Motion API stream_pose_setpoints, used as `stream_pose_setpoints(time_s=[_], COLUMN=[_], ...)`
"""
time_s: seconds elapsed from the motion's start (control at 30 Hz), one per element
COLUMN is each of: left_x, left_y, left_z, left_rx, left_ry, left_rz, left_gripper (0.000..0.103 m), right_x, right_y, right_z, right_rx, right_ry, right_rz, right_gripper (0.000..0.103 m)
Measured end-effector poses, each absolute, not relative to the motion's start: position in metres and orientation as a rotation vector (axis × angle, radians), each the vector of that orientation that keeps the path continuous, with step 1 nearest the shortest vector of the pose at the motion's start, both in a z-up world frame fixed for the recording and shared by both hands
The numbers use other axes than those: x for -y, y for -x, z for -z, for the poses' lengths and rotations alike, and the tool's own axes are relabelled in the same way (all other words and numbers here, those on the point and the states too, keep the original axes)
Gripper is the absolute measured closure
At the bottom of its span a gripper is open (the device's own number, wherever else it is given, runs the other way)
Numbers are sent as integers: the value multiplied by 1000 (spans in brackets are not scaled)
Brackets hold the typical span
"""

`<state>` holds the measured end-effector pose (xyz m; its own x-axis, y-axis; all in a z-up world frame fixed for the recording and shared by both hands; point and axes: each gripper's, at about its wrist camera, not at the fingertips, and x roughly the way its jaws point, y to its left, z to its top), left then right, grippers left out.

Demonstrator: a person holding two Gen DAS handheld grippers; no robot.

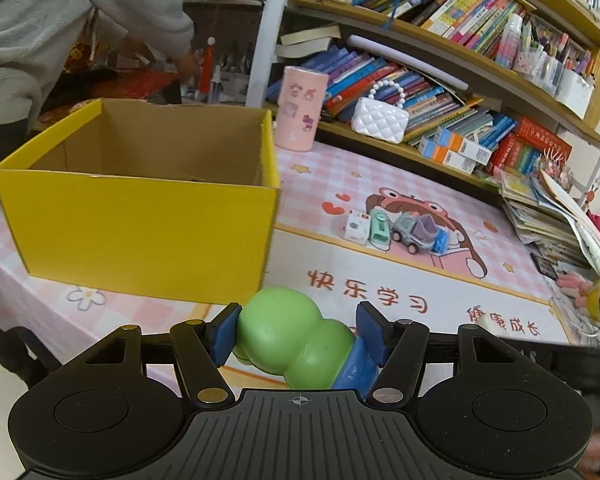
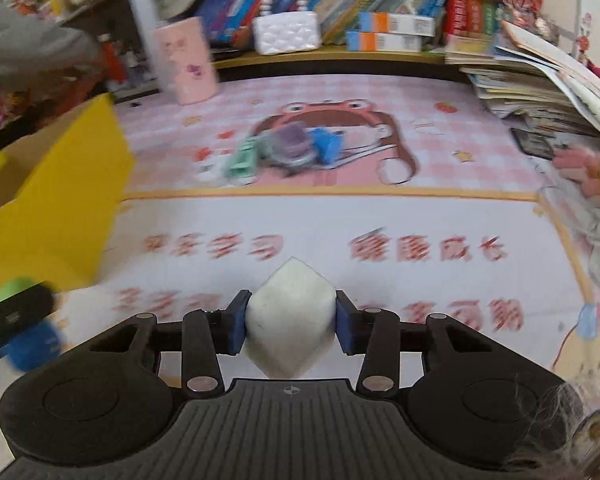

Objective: Organize objects
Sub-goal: 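Grasp the white foam block with the right tool while the left tool lifts the green toy, then carry the green toy and white block over the yellow box with both tools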

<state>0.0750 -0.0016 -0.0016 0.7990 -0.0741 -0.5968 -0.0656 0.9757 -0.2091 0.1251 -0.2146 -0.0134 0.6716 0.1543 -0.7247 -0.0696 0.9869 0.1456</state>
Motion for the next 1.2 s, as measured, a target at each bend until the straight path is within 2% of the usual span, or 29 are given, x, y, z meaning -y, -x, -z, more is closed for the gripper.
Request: stream_pose_setpoints(time_s=[0.37,1.2], left_x=[-50,-154], left_y=[-41,38], left_z=[-2,-1], left_rx=[-636,-631], left_ry=[237,239], left_rz=[-3,-98], left_gripper=[41,41], right_x=[126,16], right_y=[-67,0], right_z=[1,16], right_rx=[-737,-777], right_ry=[103,120], right_rz=[-265,-392], right_gripper=[63,63])
